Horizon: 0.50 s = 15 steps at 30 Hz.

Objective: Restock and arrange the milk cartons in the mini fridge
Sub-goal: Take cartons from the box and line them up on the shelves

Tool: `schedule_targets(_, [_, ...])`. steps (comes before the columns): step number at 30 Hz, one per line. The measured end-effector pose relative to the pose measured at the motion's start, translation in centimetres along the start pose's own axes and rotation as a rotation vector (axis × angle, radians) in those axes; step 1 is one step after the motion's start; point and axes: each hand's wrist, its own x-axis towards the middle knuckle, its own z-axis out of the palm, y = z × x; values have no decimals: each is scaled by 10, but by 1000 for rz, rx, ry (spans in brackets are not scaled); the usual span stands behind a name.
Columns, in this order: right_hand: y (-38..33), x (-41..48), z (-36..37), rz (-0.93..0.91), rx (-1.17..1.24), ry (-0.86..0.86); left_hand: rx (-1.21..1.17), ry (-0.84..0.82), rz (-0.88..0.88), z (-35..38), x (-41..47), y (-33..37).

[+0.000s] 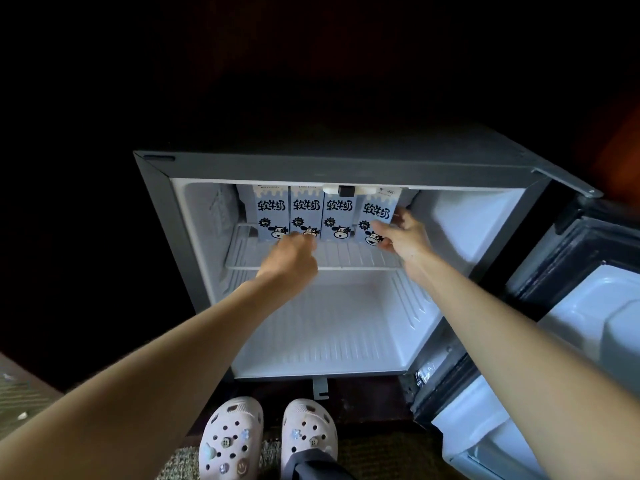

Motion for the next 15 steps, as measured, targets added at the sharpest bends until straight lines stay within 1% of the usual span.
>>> schedule_targets(3, [0,10,3,-33,-35,-54,34,102,-124,-3,14,-11])
schedule_targets(5, [4,15,3,-47,-69,-81,15,151,-179,-5,18,-16])
schedule_targets(10, [12,19,4,-61,-153,-95,-45,216,-198,-1,24,-28])
schedule_targets(15, [14,13,6,-72,-223,-65,-36,190,-181,-4,22,-29])
